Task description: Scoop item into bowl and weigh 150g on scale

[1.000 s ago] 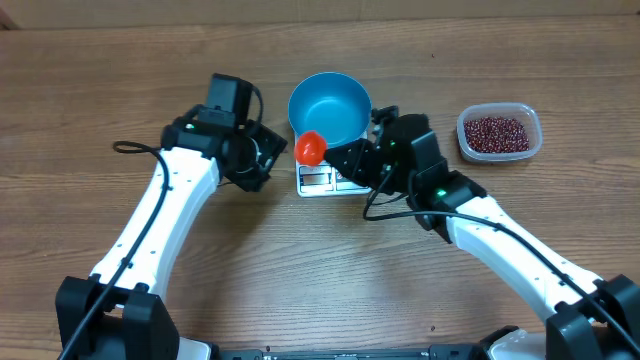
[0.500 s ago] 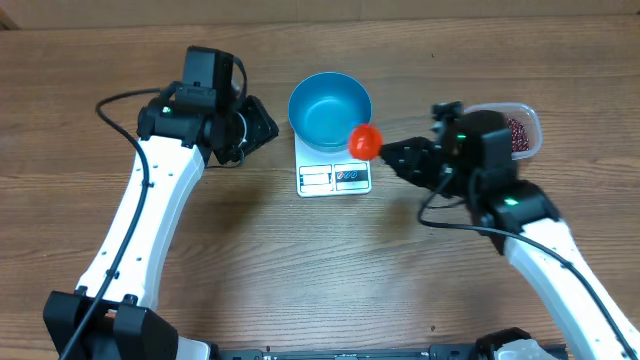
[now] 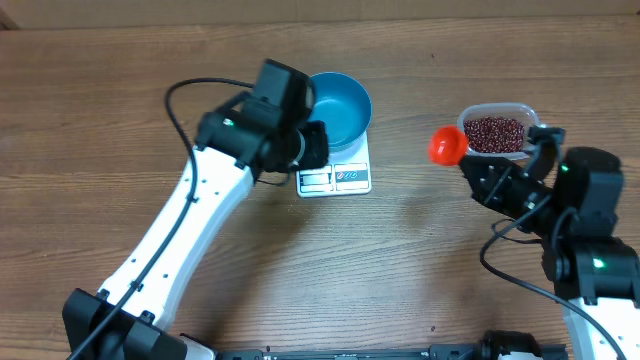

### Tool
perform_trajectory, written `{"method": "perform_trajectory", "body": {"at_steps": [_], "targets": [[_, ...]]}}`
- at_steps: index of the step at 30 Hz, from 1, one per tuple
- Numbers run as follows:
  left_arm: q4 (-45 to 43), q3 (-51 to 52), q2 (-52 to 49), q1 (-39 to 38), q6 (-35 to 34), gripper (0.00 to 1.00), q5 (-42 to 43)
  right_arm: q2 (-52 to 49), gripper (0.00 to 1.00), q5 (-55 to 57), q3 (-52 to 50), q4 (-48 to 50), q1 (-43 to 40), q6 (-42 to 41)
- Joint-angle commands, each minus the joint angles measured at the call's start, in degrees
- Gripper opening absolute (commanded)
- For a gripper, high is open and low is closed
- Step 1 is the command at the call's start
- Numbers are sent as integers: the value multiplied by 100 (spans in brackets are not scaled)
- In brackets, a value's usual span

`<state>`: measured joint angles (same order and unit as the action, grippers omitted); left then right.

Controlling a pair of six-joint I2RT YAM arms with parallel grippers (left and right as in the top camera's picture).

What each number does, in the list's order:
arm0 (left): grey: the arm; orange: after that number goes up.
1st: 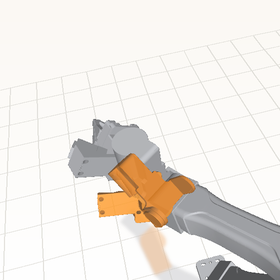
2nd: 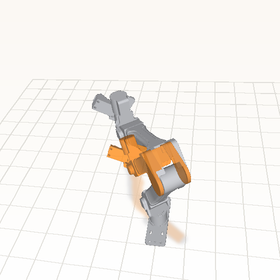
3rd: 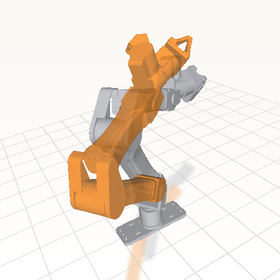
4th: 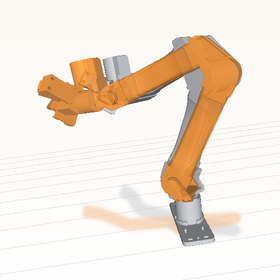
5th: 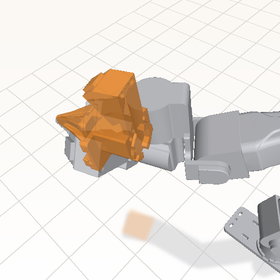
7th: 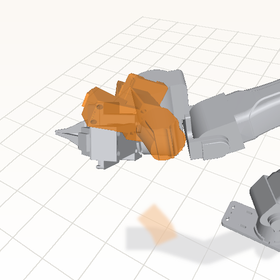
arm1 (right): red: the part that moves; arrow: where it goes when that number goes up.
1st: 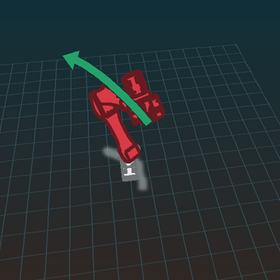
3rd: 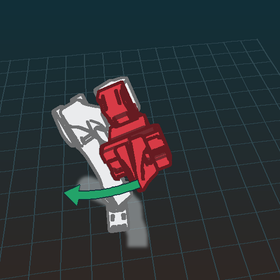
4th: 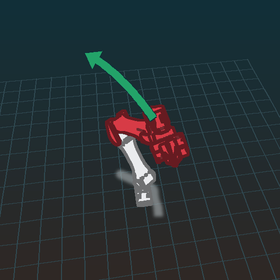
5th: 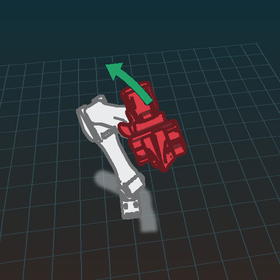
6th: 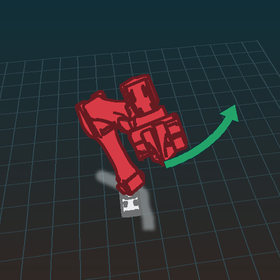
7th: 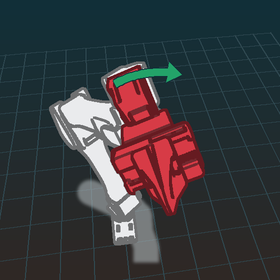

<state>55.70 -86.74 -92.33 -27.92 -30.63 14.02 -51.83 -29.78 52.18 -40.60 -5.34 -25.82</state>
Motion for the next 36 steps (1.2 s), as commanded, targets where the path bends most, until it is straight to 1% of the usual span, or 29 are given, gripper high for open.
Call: {"method": "perform_trajectory", "body": {"at_steps": [1,5,11,14,16,21,24,30,34,36], "targets": [[-28,-151,39,-330,170,27,-503,63,4,-37,116,-24,-90,328],[-28,-149,-20,-575,170,30,-861,48,4,-33,116,-33,-90,382],[-24,-149,-94,-695,168,38,-846,48,4,-31,116,-31,-90,382],[-4,-149,-144,-761,168,39,-844,48,4,-31,116,-72,-90,382],[-7,-149,-184,-815,170,34,-844,48,4,-31,116,-118,-90,382],[-2,-149,-361,-966,120,6,-844,48,4,-31,116,-205,-90,382],[-4,-149,-570,-1104,74,4,-848,48,4,-31,116,-256,-90,382],[-22,-149,-1224,-1222,-343,4,-960,46,4,-33,116,-278,-90,380],[-98,-149,-1615,-1244,-376,4,-1043,46,4,-31,116,-275,-90,380],[-175,-149,-1786,-1261,-411,4,-1217,44,4,-28,116,-278,-90,380]]}}
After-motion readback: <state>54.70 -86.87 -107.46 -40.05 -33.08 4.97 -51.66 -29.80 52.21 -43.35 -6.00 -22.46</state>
